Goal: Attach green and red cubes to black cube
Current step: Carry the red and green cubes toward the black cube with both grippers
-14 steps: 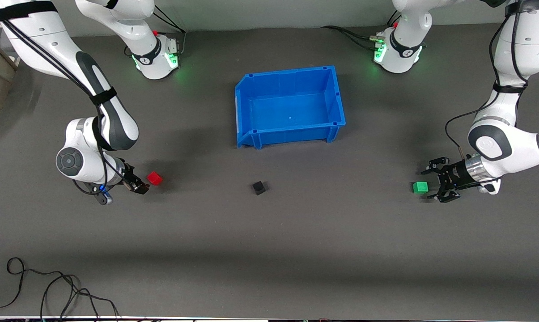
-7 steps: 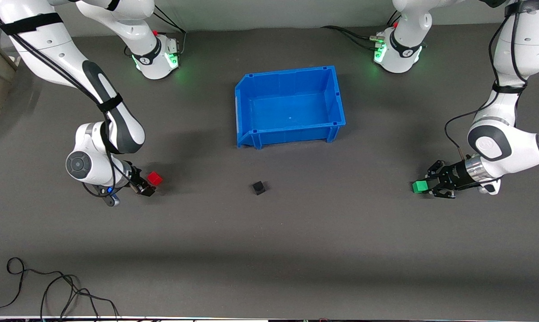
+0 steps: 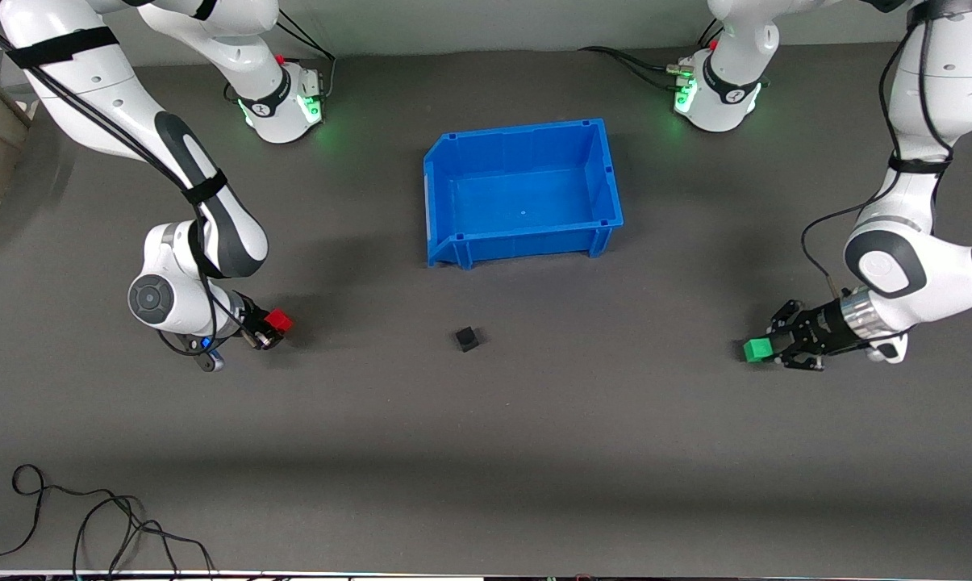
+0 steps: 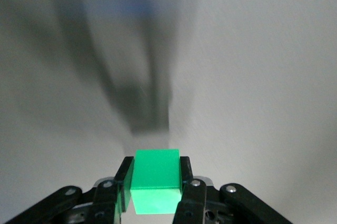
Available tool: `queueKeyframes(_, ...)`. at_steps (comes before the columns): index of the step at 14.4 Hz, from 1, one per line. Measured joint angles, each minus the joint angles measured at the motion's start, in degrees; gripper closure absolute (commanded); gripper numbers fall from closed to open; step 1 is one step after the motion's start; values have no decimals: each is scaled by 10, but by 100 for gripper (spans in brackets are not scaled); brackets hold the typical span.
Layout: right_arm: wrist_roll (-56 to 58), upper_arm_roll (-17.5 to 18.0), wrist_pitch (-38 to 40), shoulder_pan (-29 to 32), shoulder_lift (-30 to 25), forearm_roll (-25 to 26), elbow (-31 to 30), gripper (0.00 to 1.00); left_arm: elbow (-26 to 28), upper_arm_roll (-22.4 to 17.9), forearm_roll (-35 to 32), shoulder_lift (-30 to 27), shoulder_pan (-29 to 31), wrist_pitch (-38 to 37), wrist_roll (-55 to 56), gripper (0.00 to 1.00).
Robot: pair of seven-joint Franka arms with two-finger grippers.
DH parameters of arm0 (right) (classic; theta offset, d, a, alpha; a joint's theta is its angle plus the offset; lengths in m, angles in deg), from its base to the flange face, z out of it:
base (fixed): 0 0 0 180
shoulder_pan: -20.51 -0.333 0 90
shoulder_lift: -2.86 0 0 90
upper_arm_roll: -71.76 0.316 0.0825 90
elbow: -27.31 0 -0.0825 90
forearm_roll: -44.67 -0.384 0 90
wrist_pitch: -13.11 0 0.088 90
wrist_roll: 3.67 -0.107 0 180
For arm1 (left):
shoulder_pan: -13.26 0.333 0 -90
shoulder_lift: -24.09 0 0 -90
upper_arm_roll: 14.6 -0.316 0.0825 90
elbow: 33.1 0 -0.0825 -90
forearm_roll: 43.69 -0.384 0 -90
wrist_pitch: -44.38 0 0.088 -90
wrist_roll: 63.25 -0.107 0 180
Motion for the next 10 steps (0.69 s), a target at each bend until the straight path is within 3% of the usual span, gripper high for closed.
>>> queueKeyframes(5,-10,0,3,0,-4,-3,4,86,-73,6,0,9,-120,4,149,74)
queueKeyframes(7,-68,3,30,0,-10,-24,20,86,-101,6,0,26,-166,8,209,74)
queueKeyframes(10,-192,39,55,-1,-19,-40,50,86,-122,7,0,53,-233,60,283,77)
